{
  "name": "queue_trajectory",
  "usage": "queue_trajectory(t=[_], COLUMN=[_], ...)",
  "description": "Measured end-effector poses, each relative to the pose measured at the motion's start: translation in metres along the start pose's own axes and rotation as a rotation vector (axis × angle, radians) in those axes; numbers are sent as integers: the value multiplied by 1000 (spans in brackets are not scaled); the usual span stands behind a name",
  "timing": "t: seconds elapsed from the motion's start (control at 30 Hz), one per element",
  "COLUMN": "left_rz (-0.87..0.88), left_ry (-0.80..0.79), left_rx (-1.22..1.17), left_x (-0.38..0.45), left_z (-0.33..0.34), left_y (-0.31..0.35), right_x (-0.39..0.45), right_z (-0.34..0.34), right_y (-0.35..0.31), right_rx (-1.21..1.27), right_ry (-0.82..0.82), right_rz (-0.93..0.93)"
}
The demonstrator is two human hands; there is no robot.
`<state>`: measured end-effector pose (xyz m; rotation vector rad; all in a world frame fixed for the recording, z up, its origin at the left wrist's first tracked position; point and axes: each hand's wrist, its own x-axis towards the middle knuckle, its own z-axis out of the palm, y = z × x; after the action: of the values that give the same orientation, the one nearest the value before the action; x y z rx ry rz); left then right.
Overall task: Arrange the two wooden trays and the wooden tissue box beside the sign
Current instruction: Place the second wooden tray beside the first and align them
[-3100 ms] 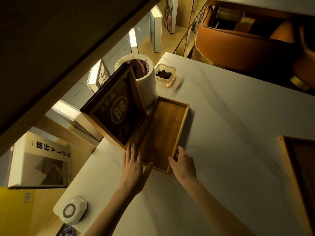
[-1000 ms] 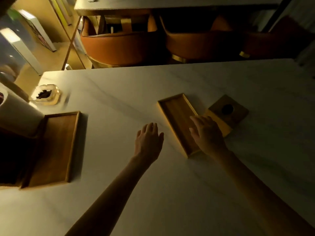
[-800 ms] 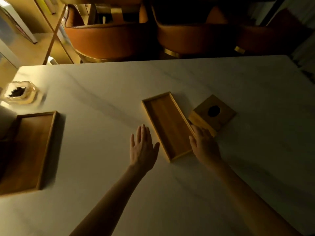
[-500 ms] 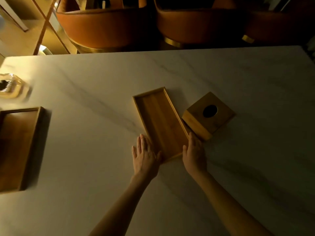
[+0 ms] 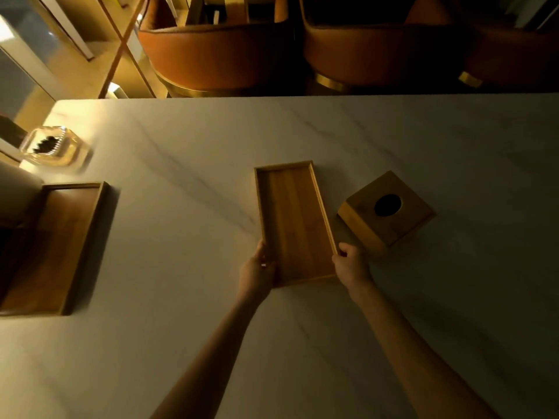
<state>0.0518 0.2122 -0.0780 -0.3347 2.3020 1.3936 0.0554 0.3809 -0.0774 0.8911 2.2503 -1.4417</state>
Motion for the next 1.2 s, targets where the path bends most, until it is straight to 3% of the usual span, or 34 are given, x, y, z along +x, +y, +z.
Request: queue_trajectory(t=[0.13,0.23,0.43,0.77,1.2], left_rz=[-135,-162,-88,102,69], left_ry=[-176,-235,-254,-203,-86], left_rx=[-487,-624,-613,-578,-534], left_x=[-5,-7,-19,-32,-52], left_z=[-26,-44,-75,-175,-283], left_y=[-1,-4,-7,-28,-101], right_x=[4,4,-15,-65,-107], right_z=[-13,-24,-15,59,188], right_y=[-5,-6,-23,-78,-108], right_rx=[93,161,216,284,254], right_ry=[-152,-277,-352,-303,-291], right_rz=[92,108,-5,-154,-157])
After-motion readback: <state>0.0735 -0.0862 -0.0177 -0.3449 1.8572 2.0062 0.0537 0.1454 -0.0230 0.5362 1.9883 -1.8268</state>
